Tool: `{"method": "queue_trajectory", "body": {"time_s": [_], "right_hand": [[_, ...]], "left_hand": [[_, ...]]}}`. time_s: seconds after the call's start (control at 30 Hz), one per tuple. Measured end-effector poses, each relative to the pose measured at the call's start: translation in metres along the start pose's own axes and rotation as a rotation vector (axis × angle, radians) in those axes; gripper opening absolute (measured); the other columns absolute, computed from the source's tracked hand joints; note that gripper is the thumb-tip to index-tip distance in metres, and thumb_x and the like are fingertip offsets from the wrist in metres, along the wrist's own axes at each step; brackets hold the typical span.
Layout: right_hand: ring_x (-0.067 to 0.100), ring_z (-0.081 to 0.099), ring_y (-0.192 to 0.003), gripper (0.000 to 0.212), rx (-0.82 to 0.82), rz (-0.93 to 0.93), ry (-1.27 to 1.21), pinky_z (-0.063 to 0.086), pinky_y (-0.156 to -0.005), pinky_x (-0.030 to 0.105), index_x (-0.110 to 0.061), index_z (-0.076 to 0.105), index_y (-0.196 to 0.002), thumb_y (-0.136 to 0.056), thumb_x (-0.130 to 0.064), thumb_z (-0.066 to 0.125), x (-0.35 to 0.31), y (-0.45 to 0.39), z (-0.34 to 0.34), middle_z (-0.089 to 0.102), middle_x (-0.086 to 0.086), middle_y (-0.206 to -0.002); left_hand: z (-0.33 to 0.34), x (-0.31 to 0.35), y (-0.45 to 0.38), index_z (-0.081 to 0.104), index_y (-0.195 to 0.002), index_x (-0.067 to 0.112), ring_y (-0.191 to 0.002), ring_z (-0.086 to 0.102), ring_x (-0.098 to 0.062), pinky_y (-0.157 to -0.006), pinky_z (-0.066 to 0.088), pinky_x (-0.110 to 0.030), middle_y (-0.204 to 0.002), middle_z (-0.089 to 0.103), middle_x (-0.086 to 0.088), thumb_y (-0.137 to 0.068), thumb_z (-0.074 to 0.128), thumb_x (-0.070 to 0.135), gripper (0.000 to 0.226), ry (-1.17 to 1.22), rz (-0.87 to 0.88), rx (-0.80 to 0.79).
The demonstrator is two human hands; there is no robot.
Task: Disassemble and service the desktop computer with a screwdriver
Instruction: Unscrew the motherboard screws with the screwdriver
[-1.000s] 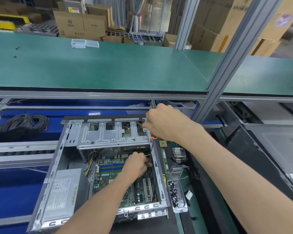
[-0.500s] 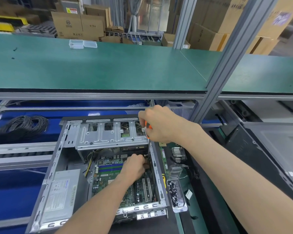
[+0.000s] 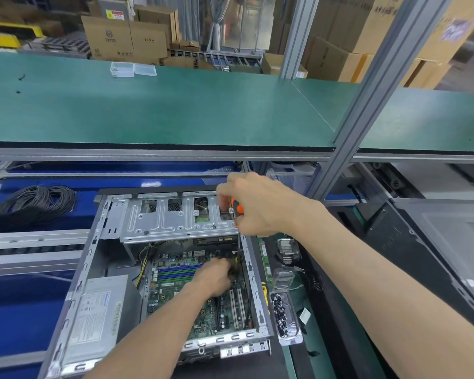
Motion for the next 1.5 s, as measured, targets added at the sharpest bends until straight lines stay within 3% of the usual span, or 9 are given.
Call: {"method": "queue_trajectory", "body": {"time_s": [0.1,0.33,0.5,0.63,0.73,0.93,1.27,1.37,1.5], "right_hand": [[0.029,0.041,-0.074,0.031,0.129,0.159,0.246,0.033,-0.064,0.038,-0.022,0.055,-0.093,-0.096,-0.053,0.052,0.01,-0.001,-0.006,0.024,-0.005,-0.069],[0.021,0.052,-0.084,0.023,-0.071,-0.014,-0.025,0.047,-0.068,0.037,-0.024,0.056,-0.092,-0.075,-0.009,0.061,-0.001,-0.002,0.004,0.051,-0.003,-0.09],[0.031,0.042,-0.073,0.033,0.107,0.166,0.231,0.037,-0.064,0.039,-0.016,0.049,-0.089,-0.095,-0.048,0.057,0.011,-0.002,-0.007,0.028,-0.001,-0.07],[0.028,0.055,-0.084,0.002,0.012,0.037,0.115,0.045,-0.069,0.037,-0.016,0.056,-0.088,-0.09,-0.016,0.056,0.003,-0.007,0.001,0.046,0.0,-0.078],[0.01,0.049,-0.071,0.024,-0.082,-0.024,-0.013,0.045,-0.065,0.032,-0.022,0.063,-0.085,-0.074,-0.002,0.062,0.002,-0.003,0.003,0.056,-0.006,-0.086],[0.03,0.041,-0.072,0.034,0.131,0.195,0.238,0.034,-0.065,0.038,-0.018,0.048,-0.086,-0.095,-0.051,0.053,0.017,0.0,-0.009,0.029,-0.002,-0.069],[0.021,0.055,-0.08,0.028,-0.007,-0.002,0.029,0.042,-0.062,0.034,-0.025,0.062,-0.103,-0.077,-0.015,0.066,0.006,0.005,0.0,0.05,-0.004,-0.1],[0.031,0.051,-0.077,0.045,0.149,0.125,0.261,0.035,-0.063,0.037,-0.023,0.054,-0.119,-0.092,-0.059,0.054,0.011,0.009,-0.007,0.051,0.003,-0.094],[0.031,0.047,-0.077,0.023,0.139,0.12,0.217,0.04,-0.064,0.039,-0.013,0.055,-0.107,-0.101,-0.034,0.049,0.008,0.003,-0.006,0.039,0.003,-0.074]], "left_hand": [[0.005,0.0,-0.002,0.058,-0.128,0.02,-0.089,0.066,-0.028,-0.077,0.06,-0.041,-0.111,0.063,-0.011,-0.096,0.054,0.021,0.033,-0.004,-0.012,-0.052],[0.006,0.003,-0.007,0.045,-0.138,0.015,-0.098,0.061,-0.029,-0.081,0.056,-0.04,-0.125,0.055,-0.017,-0.094,0.051,0.016,0.044,-0.013,-0.037,-0.129],[0.01,0.0,-0.011,0.042,-0.14,0.016,-0.077,0.055,-0.014,-0.066,0.049,-0.03,-0.096,0.05,0.0,-0.096,0.052,0.017,0.045,0.048,-0.053,-0.146],[0.009,-0.002,-0.012,0.045,-0.139,0.015,-0.087,0.06,-0.019,-0.076,0.055,-0.035,-0.11,0.058,-0.006,-0.097,0.053,0.019,0.043,0.066,-0.065,-0.16],[0.009,-0.003,-0.013,0.045,-0.138,0.013,-0.092,0.062,-0.021,-0.077,0.056,-0.035,-0.114,0.058,-0.008,-0.098,0.053,0.021,0.042,0.077,-0.078,-0.167],[0.011,-0.002,-0.011,0.048,-0.137,0.019,-0.087,0.067,-0.02,-0.07,0.058,-0.035,-0.111,0.063,-0.005,-0.098,0.054,0.017,0.039,0.116,-0.062,-0.162],[0.009,-0.001,-0.007,0.059,-0.127,0.03,-0.06,0.062,-0.01,-0.044,0.043,-0.019,-0.097,0.067,0.001,-0.097,0.059,0.014,0.034,0.183,0.002,-0.058],[0.01,-0.001,-0.006,0.058,-0.127,0.031,-0.069,0.067,-0.013,-0.054,0.053,-0.028,-0.105,0.067,-0.002,-0.096,0.057,0.014,0.035,0.169,-0.012,-0.058],[0.013,-0.002,-0.007,0.055,-0.129,0.034,-0.081,0.068,-0.02,-0.071,0.06,-0.038,-0.114,0.063,-0.006,-0.096,0.054,0.014,0.038,0.173,-0.03,-0.074]]}}
Point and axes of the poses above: each hand's wrist, its own y-axis away from the middle knuckle, its own z-axis out of the palm, x = y × z, the point moved 7 cm from there along -y, towards the middle knuckle
